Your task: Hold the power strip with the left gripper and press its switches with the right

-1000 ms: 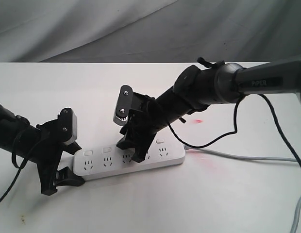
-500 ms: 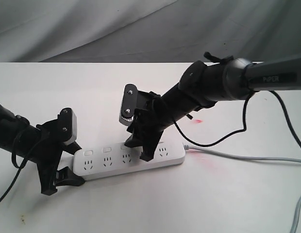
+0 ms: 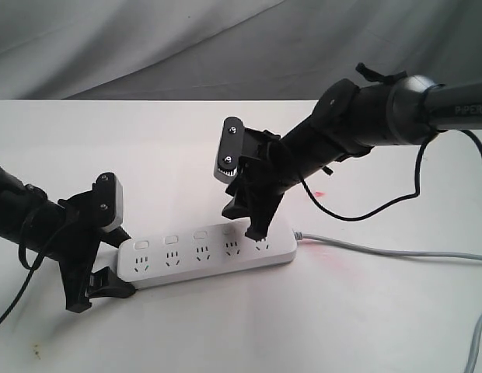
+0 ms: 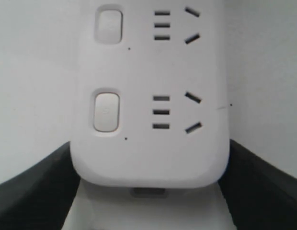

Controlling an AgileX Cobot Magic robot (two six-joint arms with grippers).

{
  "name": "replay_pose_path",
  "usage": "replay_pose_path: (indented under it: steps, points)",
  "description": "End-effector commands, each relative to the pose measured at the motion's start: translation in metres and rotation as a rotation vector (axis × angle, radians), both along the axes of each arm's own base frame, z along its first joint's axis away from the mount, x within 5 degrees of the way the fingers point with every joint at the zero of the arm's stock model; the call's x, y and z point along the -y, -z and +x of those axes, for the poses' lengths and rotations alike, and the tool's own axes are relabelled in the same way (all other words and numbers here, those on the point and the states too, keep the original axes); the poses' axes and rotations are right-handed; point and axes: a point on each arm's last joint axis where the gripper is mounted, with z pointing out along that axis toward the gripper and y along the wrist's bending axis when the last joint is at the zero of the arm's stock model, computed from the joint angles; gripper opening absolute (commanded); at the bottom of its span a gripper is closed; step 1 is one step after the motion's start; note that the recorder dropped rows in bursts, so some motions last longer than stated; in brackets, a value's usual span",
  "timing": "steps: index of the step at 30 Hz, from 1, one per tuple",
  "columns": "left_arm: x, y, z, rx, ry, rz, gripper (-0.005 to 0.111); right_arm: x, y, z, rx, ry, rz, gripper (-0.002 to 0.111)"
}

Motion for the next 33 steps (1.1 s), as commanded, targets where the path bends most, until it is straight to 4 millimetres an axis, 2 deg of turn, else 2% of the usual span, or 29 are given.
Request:
replay_pose_path:
  steps: [1, 17, 24, 33]
  points:
    - [-0.002, 0.002, 0.002, 0.021, 0.007, 0.032, 0.051, -0.001, 0.008, -0.001, -0.033, 0.017, 0.015, 0.039]
    - [-0.002, 0.002, 0.002, 0.021, 0.007, 0.032, 0.051, -0.002, 0.009, -0.002, -0.048, 0.007, 0.017, 0.039]
    - [-0.002, 0.002, 0.002, 0.021, 0.007, 0.032, 0.051, -0.002, 0.025, -0.003, -0.091, 0.007, 0.012, 0.039]
    - [-0.002, 0.002, 0.002, 0.021, 0.007, 0.032, 0.051, -0.001, 0.027, -0.005, -0.102, -0.026, -0.009, 0.039]
